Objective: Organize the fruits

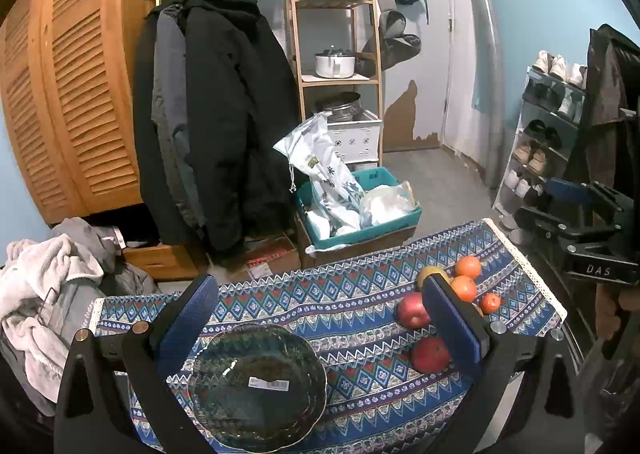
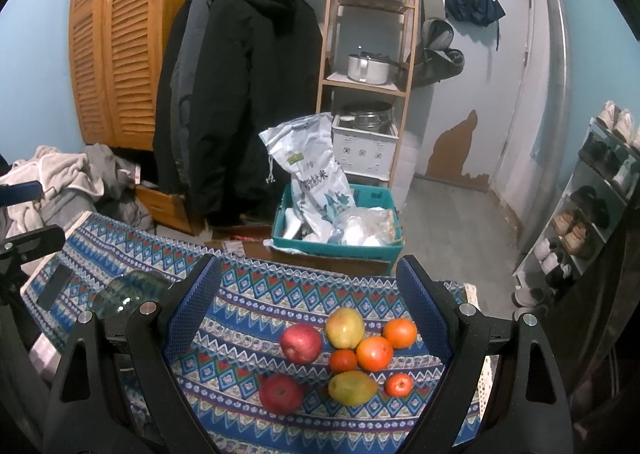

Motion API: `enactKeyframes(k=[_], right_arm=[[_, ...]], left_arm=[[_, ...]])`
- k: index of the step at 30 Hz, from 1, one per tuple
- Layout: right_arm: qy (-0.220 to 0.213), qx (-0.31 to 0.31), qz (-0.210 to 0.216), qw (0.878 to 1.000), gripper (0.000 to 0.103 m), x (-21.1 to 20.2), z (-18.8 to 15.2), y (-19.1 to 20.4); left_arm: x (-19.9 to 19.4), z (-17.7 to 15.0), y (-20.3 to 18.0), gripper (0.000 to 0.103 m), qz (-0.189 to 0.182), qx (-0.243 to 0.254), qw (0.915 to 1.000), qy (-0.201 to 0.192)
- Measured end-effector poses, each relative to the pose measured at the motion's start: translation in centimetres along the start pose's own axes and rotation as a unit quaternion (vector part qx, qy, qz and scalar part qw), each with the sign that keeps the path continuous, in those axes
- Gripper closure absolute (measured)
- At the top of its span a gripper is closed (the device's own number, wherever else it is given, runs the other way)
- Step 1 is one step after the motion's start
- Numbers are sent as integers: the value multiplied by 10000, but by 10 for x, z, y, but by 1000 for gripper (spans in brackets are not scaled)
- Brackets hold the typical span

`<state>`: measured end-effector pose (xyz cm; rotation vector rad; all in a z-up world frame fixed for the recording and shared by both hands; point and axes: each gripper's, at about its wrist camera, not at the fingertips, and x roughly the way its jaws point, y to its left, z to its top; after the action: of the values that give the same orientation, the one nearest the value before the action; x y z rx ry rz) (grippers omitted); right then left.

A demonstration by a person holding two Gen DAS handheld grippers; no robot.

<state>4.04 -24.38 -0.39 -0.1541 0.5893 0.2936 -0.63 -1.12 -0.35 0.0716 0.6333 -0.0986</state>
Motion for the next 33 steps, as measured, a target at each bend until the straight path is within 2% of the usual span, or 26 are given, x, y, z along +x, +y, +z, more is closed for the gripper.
enactKeyframes(k=[33], right_arm=[[22,-19,-21,10000,15,0,2,0]], left_arm=[[1,1,0,0,-64,-15,10000,14]])
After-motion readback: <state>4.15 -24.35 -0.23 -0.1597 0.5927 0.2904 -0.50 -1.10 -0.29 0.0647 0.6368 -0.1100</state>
